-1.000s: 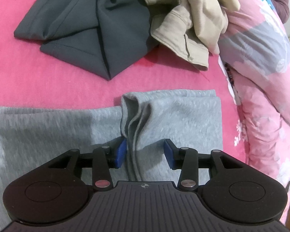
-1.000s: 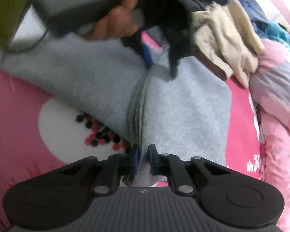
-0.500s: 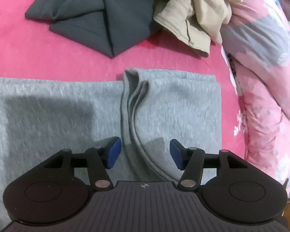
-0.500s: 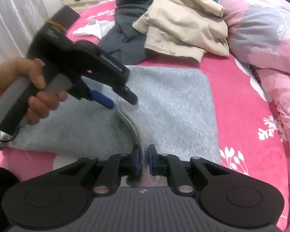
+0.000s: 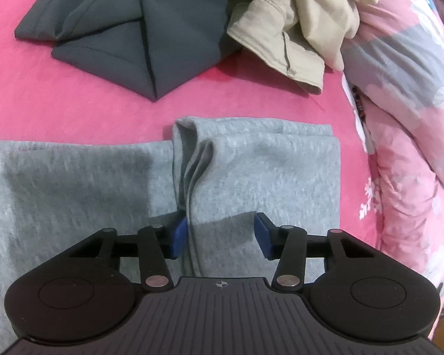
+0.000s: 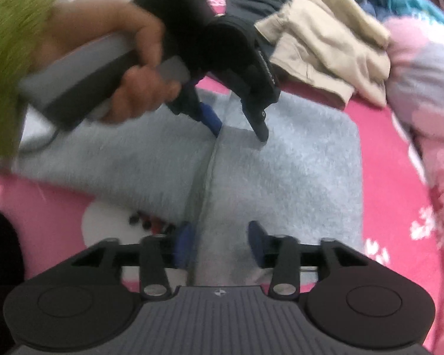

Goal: Fold clothes

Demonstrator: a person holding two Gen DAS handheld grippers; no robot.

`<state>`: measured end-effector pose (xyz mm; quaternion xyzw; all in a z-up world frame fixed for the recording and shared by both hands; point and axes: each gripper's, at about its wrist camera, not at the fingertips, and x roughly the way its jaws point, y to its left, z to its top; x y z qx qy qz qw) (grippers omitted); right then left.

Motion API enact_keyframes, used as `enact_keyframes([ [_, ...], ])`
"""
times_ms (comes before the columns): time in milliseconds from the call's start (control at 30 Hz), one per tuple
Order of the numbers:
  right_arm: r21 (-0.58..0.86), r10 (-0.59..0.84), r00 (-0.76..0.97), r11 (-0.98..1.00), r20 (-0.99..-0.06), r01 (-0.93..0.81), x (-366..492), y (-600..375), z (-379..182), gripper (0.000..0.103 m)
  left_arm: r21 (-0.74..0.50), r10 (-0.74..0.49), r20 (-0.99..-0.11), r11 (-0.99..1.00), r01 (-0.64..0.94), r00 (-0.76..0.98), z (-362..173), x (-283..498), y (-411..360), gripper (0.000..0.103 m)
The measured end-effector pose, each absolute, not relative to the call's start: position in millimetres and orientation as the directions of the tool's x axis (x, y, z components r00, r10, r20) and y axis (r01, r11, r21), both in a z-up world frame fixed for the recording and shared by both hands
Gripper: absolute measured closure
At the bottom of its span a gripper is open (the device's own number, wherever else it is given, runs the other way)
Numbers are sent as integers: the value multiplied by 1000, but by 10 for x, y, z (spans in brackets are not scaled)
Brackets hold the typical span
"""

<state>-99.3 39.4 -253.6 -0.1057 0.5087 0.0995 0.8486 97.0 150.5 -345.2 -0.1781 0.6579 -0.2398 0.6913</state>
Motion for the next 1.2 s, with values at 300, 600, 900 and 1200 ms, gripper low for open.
enact_keyframes([
  [300,607,421,437,533,-795,590,-1348,-1112,-2986,36,-593,-593,-805,804,45,-17,-3516,1054,1599,61],
  [600,726,557,565,106,-609,679,-1326,-979,-3741,36,-625,-628,-774,778,-62,-74,-3625,1197,1687,61],
  [900,774,587,628,-2,-511,633,-1331,-764,-3784,74,-657,-660,-746,751,-65,-88,-3676,1222,1740,61],
  [1200,816,590,686,-79,-424,572,-1326,-882,-3515,89,-685,-688,-719,725,-66,-95,-3693,1225,1770,58],
])
